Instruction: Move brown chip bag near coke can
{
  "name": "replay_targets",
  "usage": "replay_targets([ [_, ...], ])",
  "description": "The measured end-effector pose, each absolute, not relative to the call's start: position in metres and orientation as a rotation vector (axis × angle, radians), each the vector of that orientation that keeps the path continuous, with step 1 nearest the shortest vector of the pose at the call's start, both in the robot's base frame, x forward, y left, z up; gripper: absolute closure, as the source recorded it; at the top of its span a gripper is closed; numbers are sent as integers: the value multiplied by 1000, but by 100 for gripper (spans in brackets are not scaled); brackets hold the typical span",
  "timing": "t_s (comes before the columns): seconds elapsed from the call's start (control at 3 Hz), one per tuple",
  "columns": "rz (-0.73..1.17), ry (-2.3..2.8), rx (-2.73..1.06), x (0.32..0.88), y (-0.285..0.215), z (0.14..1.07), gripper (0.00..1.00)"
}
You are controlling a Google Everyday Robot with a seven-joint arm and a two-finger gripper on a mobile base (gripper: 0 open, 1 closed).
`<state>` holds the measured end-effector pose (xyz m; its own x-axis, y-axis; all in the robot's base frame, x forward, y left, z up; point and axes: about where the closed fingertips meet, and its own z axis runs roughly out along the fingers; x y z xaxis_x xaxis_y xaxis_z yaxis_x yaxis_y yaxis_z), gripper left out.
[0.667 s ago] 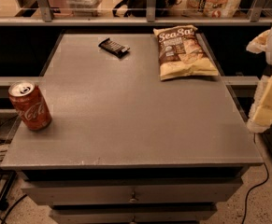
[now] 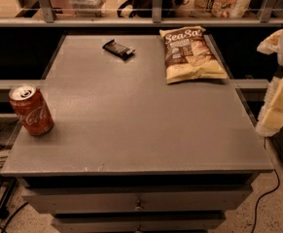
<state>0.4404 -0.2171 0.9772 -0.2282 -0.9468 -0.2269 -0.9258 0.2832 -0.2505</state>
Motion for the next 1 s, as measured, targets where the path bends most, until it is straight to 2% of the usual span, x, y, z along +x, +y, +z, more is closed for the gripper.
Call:
replay_targets([
  [0.67, 49, 2244, -1541, 479, -222, 961, 0],
  [1.0, 94, 2245, -1394, 558, -229, 950, 0],
])
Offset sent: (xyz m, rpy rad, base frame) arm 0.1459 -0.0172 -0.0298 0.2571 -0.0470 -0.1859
